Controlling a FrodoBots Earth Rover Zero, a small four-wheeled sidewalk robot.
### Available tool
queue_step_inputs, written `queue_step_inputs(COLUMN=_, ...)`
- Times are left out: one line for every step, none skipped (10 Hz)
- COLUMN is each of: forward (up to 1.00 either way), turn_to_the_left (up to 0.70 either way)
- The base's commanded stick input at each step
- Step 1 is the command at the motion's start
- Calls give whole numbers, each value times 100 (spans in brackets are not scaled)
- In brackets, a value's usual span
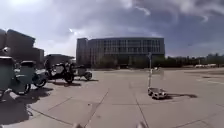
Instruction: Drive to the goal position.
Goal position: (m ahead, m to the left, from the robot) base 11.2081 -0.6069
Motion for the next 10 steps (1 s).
queue_step_inputs(forward=70, turn_to_the_left=-2)
queue_step_inputs(forward=70, turn_to_the_left=-5)
queue_step_inputs(forward=70, turn_to_the_left=-5)
queue_step_inputs(forward=70, turn_to_the_left=-5)
queue_step_inputs(forward=70, turn_to_the_left=-5)
queue_step_inputs(forward=70, turn_to_the_left=6)
queue_step_inputs(forward=70, turn_to_the_left=-2)
queue_step_inputs(forward=70, turn_to_the_left=-5)
queue_step_inputs(forward=70, turn_to_the_left=-5)
queue_step_inputs(forward=70, turn_to_the_left=-5)
